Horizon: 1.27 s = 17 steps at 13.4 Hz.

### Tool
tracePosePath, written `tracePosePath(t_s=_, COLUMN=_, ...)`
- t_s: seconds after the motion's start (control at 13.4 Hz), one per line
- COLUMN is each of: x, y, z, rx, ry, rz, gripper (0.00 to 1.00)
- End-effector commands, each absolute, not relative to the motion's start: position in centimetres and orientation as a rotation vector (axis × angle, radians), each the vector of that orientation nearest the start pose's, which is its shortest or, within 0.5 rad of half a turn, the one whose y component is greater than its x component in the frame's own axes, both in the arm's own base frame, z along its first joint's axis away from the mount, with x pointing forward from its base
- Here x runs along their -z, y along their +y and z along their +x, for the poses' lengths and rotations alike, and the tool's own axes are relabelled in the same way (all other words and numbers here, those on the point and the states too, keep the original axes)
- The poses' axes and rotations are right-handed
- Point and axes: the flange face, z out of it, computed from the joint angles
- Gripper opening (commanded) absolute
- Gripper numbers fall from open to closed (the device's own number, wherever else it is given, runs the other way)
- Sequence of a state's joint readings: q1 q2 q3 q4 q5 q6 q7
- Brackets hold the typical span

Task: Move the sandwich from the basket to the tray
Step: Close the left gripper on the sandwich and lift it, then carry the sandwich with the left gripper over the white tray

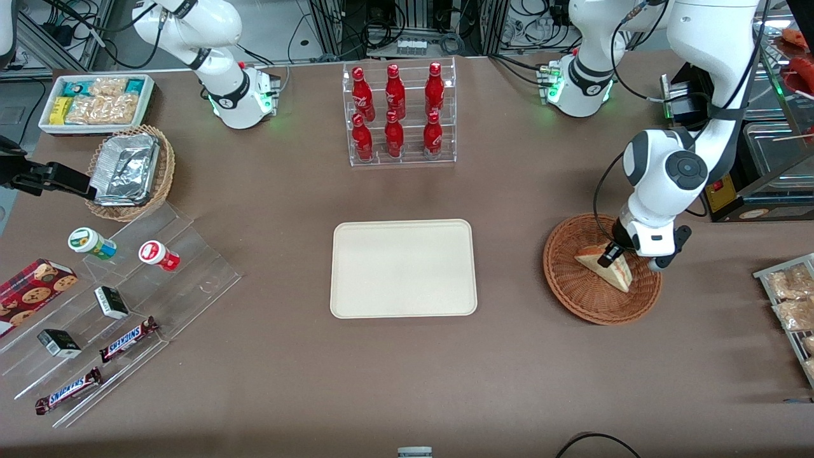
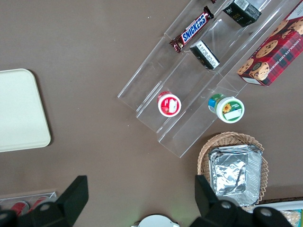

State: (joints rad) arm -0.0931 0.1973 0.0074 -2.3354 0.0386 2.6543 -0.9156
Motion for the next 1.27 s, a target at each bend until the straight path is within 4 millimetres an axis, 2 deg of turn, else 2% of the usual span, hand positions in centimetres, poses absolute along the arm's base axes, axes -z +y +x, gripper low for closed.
tracePosePath(t_s=0.0, x=-30.0, y=-5.3, z=53.7, rx=0.17, ry=-1.205, rz=-2.92, gripper=0.0)
tracePosePath(t_s=0.07, x=-31.8, y=-6.5, z=53.8, rx=0.123, ry=-1.151, rz=-2.927, gripper=0.0)
tracePosePath(t_s=0.22, x=-37.0, y=-9.7, z=53.7, rx=0.053, ry=-1.052, rz=-2.935, gripper=0.0)
tracePosePath(t_s=0.3, x=-39.5, y=-12.2, z=53.4, rx=0.046, ry=-0.985, rz=-2.953, gripper=0.0)
tracePosePath(t_s=0.37, x=-41.3, y=-15.1, z=53.0, rx=0.02, ry=-0.909, rz=-2.966, gripper=0.0)
tracePosePath(t_s=0.45, x=-42.6, y=-18.8, z=52.3, rx=-0.008, ry=-0.804, rz=-2.978, gripper=0.0)
tracePosePath(t_s=0.52, x=-43.7, y=-21.7, z=51.5, rx=-0.014, ry=-0.727, rz=-2.993, gripper=0.0)
tracePosePath(t_s=0.6, x=-44.1, y=-24.7, z=50.8, rx=-0.007, ry=-0.656, rz=-3.018, gripper=0.0)
tracePosePath(t_s=0.67, x=-44.3, y=-28.1, z=50.1, rx=-0.008, ry=-0.583, rz=-3.048, gripper=0.0)
tracePosePath(t_s=0.82, x=-43.1, y=-33.7, z=49.2, rx=-0.012, ry=-0.44, rz=-3.079, gripper=0.0)
tracePosePath(t_s=0.9, x=-42.1, y=-37.2, z=48.7, rx=-0.001, ry=-0.352, rz=-3.082, gripper=0.0)
tracePosePath(t_s=0.97, x=-40.8, y=-41.7, z=48.0, rx=-0.001, ry=-0.304, rz=-3.092, gripper=0.0)
tracePosePath(t_s=1.04, x=-39.4, y=-44.5, z=48.2, rx=-0.008, ry=-0.285, rz=-3.101, gripper=0.0)
tracePosePath(t_s=1.12, x=-37.0, y=-47.2, z=49.0, rx=-0.038, ry=-0.253, rz=-3.112, gripper=0.0)
tracePosePath(t_s=1.19, x=-35.6, y=-50.2, z=48.3, rx=-0.047, ry=-0.201, rz=-3.127, gripper=0.0)
